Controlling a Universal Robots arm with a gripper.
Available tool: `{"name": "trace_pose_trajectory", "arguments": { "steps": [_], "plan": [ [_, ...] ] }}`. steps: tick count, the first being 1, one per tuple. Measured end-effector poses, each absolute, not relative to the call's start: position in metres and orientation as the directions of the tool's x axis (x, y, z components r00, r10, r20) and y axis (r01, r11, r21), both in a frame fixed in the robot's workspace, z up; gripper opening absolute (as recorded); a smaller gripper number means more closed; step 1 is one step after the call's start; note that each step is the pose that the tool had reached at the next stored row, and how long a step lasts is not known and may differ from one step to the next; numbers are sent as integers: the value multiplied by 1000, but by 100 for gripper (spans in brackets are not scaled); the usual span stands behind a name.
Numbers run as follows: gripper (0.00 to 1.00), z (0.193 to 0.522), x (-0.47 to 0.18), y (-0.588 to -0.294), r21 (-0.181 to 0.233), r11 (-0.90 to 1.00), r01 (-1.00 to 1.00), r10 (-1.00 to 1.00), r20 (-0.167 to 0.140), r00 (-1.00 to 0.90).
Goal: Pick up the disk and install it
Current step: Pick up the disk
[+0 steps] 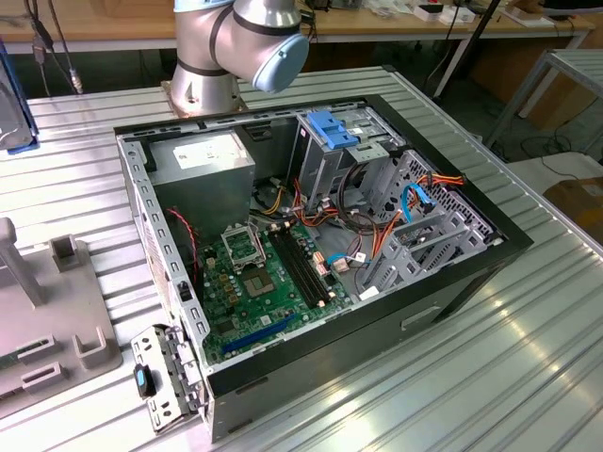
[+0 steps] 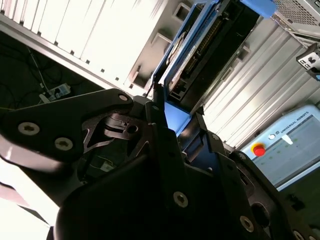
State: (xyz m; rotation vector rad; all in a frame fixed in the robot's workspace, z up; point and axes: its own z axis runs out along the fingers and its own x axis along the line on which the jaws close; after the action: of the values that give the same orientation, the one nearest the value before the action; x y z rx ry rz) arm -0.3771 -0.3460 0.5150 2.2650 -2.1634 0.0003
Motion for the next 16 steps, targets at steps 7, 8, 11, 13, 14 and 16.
{"name": "trace_pose_trajectory", "arguments": {
  "steps": [7, 8, 11, 13, 14, 16],
  "plan": [
    [36, 515, -354, -346, 7, -46, -999, -999, 7, 46],
    [36, 515, -350, -346, 7, -46, -999, -999, 7, 46],
    [36, 515, -338, -346, 7, -46, -999, -999, 7, 46],
    [36, 515, -329, -346, 7, -46, -999, -999, 7, 46],
    [36, 515, -326, -345, 7, -46, -999, -999, 7, 46],
    [36, 515, -323, -345, 7, -46, -999, -999, 7, 46]
  ]
}}
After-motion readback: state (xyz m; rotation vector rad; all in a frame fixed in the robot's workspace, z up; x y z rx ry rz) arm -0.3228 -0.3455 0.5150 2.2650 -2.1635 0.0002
